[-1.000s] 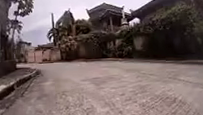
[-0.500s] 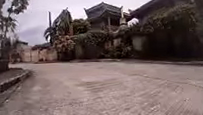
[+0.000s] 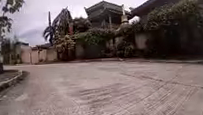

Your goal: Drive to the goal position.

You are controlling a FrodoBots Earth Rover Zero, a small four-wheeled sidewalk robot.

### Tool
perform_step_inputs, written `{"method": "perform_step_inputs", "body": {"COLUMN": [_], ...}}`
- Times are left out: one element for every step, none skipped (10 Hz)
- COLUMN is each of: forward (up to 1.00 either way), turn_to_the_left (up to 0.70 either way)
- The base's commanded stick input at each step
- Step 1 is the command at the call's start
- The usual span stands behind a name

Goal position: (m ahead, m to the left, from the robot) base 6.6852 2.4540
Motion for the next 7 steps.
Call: {"method": "perform_step_inputs", "body": {"forward": [1.0, 1.0, 1.0, 1.0, 1.0, 1.0, 1.0], "turn_to_the_left": [0.0, 0.0, 0.0, 0.0, 0.0, 0.0, 0.0]}}
